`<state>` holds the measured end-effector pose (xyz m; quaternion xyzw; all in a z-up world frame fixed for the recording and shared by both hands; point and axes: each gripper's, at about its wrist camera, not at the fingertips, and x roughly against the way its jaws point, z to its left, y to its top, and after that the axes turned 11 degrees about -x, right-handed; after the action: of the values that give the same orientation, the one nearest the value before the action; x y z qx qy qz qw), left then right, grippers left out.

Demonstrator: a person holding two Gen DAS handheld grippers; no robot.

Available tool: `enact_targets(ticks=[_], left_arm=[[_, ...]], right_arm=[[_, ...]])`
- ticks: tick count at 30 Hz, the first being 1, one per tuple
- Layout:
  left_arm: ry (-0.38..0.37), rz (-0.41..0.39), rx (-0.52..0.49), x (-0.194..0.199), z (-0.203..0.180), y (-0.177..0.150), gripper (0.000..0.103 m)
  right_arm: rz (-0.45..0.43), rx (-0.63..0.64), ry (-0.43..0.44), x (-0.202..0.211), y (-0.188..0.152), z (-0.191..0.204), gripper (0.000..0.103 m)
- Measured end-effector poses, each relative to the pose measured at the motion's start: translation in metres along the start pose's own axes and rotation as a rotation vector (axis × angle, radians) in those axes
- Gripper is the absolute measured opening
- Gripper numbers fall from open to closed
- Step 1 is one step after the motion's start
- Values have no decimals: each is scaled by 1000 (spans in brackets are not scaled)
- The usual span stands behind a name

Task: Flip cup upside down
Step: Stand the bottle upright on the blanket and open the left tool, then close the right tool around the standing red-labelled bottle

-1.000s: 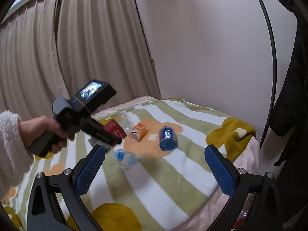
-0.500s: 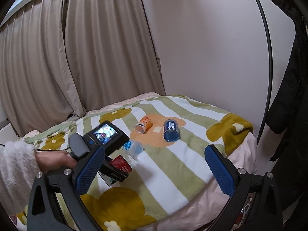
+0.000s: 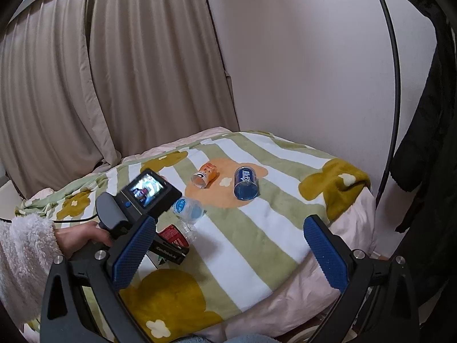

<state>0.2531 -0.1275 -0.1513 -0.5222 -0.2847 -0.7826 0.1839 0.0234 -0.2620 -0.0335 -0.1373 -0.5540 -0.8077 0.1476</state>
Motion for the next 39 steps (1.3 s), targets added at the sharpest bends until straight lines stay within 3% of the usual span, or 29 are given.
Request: enact_targets(ticks=[7,11,14,19,25,29,32,33,34,39], left_arm=[[-26,-170,139,77,25,-38,103],[-19,-220,212,103,41,-71,103],[35,-233,225,117,44,-100,103],[39,-265,265,124,55,-136,103],[4,-294,335,114,72,-168,103],[10,-291,330,106,73,-177,103],[17,-285,322,100,72,-182,103],[12,-285,323,99,71,-182,103],[1,-286,327,97,72,-183,103],[-26,-288,346,90,77,-189,103]], right_arm=[[8,59,34,4,24,22,103],[161,26,10,-30,45,42,103],[317,-112,100,-73,46,46,103],[482,-228,15,-153,17,58,103],[660,-422,-24,-235,-26,60,102],[772,-580,-62,-276,-54,52,81],[825,-641,-68,-292,-66,51,72],[837,-642,-70,-294,-68,52,70],[847,-628,-79,-297,-69,53,61],[869,-511,-84,-303,-61,61,59]])
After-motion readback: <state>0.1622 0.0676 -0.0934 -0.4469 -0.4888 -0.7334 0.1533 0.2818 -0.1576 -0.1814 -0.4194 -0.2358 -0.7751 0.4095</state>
